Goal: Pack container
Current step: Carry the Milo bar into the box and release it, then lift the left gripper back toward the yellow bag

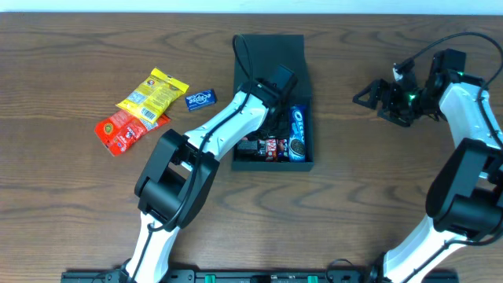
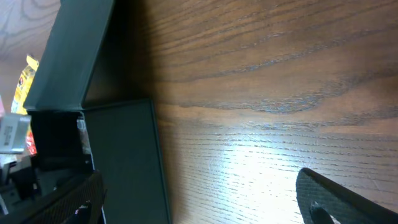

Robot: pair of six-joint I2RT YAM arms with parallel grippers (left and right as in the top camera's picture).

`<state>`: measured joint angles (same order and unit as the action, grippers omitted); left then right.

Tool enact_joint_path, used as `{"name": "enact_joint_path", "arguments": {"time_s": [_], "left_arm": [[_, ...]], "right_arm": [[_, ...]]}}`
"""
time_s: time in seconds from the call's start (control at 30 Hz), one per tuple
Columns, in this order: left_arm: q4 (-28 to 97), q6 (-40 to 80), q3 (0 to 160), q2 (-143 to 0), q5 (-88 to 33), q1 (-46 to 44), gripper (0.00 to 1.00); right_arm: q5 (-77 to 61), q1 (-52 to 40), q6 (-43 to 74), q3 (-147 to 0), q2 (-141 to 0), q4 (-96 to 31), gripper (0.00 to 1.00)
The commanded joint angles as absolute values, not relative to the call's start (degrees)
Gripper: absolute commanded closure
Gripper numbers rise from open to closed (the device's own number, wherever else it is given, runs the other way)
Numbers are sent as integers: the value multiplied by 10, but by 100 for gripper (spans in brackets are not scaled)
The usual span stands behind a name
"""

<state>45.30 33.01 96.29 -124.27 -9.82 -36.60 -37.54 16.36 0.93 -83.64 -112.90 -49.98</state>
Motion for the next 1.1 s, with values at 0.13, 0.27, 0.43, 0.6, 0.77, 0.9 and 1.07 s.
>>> {"name": "enact_joint_path", "arguments": {"time_s": [0.13,0.27,0.43,0.6,0.77,0.9,1.07], "left_arm": [[526,286,1109,-1247,-27,-365,44],[594,269,1214,-1247,30,-362,46],[678,242,1293,-1247,162,-331,43],[733,228,1297,-1247,180,-265,42],[750,206,1295,-1247,173,-169,42],[745,173,1293,-1248,146,-96,36],[710,-74,1265,-1249,27,-33,25]], "right_arm": [[-377,161,-3,-848,-1127,-499,2],[-377,161,-3,-848,-1127,-499,2],[-377,161,-3,-848,-1127,-499,2],[-377,161,-3,-848,-1127,-499,2],[-377,161,-3,-848,-1127,-500,2],[-378,161,-3,-848,-1127,-501,2],[-378,161,-3,-848,-1127,-499,2]]}}
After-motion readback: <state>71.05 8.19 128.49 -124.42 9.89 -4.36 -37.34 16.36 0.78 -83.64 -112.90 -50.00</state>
